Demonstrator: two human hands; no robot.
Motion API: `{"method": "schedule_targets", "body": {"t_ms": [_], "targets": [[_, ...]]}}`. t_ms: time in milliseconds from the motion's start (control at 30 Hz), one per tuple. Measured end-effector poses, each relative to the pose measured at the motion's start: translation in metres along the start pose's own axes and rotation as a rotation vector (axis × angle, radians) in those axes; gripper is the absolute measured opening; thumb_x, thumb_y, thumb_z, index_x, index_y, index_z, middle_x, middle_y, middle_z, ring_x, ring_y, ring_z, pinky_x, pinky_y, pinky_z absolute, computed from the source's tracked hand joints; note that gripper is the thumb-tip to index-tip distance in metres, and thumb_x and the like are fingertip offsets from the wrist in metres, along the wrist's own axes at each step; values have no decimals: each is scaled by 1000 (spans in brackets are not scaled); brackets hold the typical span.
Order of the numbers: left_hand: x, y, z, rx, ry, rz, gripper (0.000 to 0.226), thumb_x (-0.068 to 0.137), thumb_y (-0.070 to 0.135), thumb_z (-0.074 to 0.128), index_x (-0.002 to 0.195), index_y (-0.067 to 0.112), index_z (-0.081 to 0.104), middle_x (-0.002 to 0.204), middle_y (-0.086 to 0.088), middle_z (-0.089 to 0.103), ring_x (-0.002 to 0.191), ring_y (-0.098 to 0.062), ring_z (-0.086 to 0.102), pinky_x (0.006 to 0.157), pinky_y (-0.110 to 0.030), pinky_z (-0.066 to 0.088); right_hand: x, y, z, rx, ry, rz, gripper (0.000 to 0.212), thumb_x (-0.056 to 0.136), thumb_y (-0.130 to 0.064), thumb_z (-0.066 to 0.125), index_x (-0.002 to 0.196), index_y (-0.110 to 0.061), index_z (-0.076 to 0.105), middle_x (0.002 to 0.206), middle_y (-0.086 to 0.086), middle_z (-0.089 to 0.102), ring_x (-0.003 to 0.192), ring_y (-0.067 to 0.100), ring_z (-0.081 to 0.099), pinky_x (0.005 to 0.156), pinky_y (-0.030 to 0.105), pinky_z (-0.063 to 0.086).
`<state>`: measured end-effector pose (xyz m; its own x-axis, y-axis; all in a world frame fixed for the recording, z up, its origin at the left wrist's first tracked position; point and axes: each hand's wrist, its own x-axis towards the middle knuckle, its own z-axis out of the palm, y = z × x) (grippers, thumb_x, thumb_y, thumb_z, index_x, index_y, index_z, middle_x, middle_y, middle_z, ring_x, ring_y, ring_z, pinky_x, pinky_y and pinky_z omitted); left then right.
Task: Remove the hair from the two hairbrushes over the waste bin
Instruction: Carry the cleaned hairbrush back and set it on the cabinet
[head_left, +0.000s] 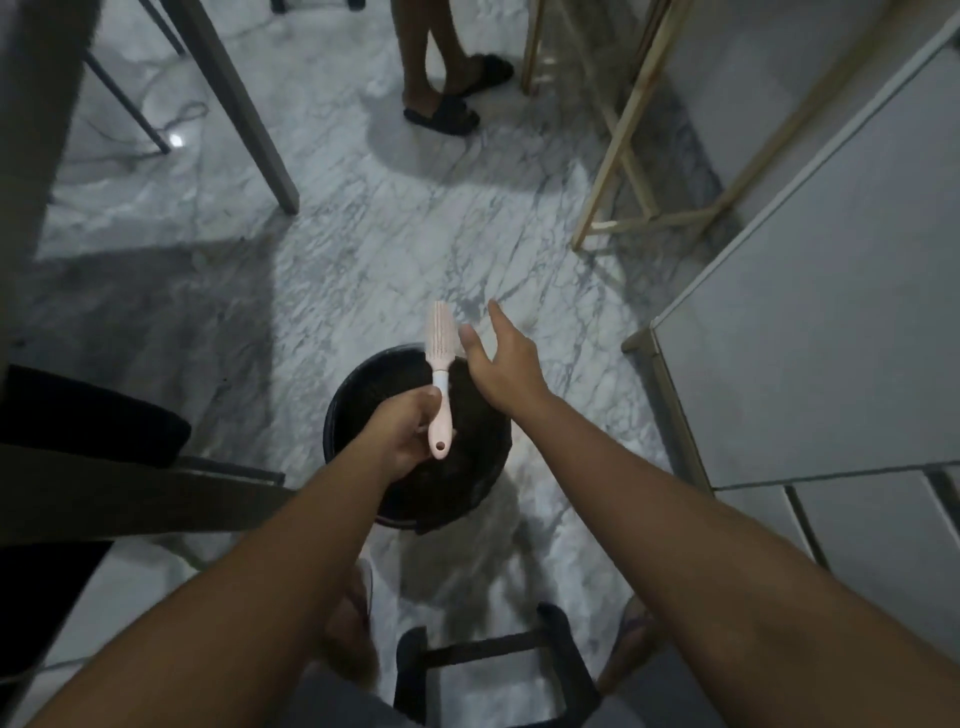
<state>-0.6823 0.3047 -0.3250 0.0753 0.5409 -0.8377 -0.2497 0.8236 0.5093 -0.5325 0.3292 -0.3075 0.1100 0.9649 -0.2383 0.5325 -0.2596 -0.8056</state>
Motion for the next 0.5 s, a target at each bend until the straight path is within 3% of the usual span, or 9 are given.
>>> {"method": "schedule_targets", "body": {"t_ms": [100,233,367,500], "targets": [[-45,41,50,109,-51,25,29,98,15,54,125,6,57,112,-14,59,97,-28,58,74,-42,52,-19,-36,-73,45,113,12,72,98,-54,44,155,-16,24,160,5,30,147,21,29,119,32,25],[-104,79,138,267,-167,72,20,99,12,50,114,6,61,95,-11,56,82,-26,55,75,-41,49,-52,-70,-186,70,312,47,69,99,-51,45,155,-16,25,158,5,33,146,20,31,115,27,25],[-159,96,244,442,-360,147,24,101,17,50,119,4,60,90,-11,59,74,-25,57,71,-40,50,-96,-82,-299,112,553,85,68,98,-50,47,154,-17,27,155,7,38,143,23,36,115,31,31],[-216,83,343,541,-593,151,18,103,18,46,109,9,60,88,-9,61,75,-24,58,68,-38,48,-149,-76,-385,98,728,131,68,100,-48,46,154,-13,26,159,6,31,147,21,30,117,30,23]]}}
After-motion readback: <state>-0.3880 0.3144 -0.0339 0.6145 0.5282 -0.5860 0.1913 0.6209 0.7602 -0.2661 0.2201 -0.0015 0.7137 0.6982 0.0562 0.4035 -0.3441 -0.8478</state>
